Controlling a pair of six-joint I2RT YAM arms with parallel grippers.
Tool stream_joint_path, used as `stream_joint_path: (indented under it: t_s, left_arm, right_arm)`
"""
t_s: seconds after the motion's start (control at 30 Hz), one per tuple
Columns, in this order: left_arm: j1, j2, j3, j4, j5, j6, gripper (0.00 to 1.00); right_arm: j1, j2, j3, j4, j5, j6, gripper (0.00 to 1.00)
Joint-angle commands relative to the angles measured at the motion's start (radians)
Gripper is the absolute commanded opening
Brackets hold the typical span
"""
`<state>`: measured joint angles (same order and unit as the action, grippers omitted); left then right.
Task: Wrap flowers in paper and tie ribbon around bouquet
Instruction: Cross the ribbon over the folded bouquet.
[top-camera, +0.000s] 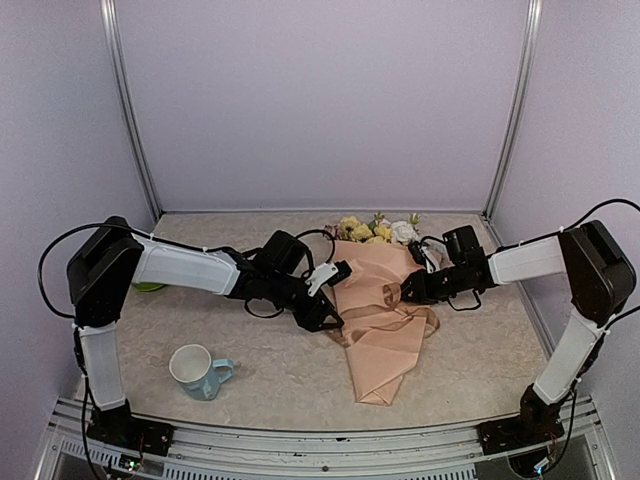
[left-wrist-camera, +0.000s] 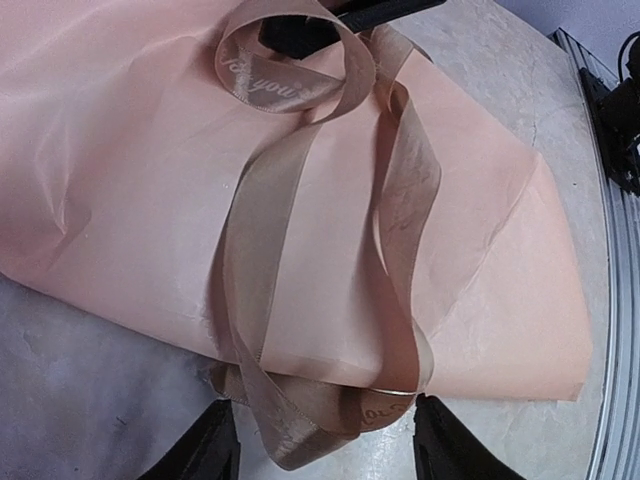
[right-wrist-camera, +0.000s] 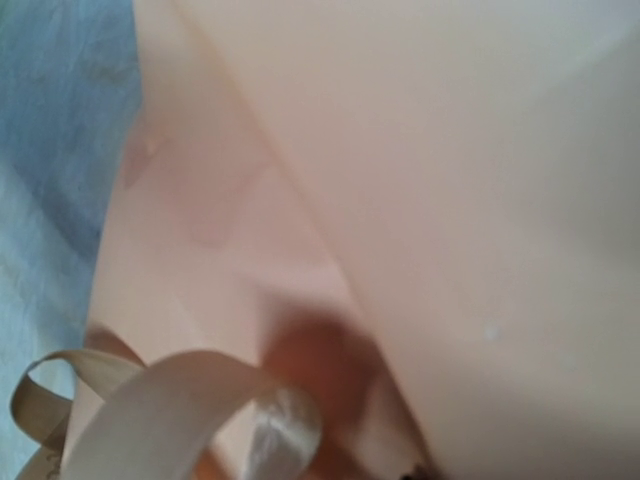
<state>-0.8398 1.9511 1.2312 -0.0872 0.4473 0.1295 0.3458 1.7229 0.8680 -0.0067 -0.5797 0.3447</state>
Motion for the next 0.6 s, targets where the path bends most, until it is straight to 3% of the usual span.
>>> stream_joint_path:
  t_s: [0.0, 0.1, 0.23, 0.33, 0.37, 0.57]
  left_arm:
    - [-0.012, 0.078, 0.062, 0.012, -0.016, -0.035, 0.51]
    - [-0.008, 0.136, 0.115, -0.039, -0.124, -0.057, 0.46]
    - [-0.028, 0.143, 0.124, -0.049, -0.167, -0.044, 0.42]
    - [-0.042, 0.133, 0.129, -0.069, -0.169, -0.042, 0.13]
    - [-0.050, 0.113, 0.115, -0.055, -0.158, -0.039, 0.08]
    - [-0.084, -0.004, 0.019, 0.041, -0.119, -0.030, 0.06]
  right_arm:
    - [-0.005, 0.013, 0.011, -0.015, 0.019, -0.014, 0.34]
    - [-0.005, 0.013, 0.004, -0.002, 0.009, -0.008, 0.34]
    - [-0.005, 0.012, 0.002, -0.006, 0.010, -0.011, 0.34]
    - [-0.005, 0.013, -0.001, -0.006, 0.012, -0.011, 0.34]
    - [-0.005, 0.016, -0.001, -0.005, 0.013, -0.010, 0.34]
    - [-0.005, 0.044, 0.003, 0.005, 0.007, 0.000, 0.34]
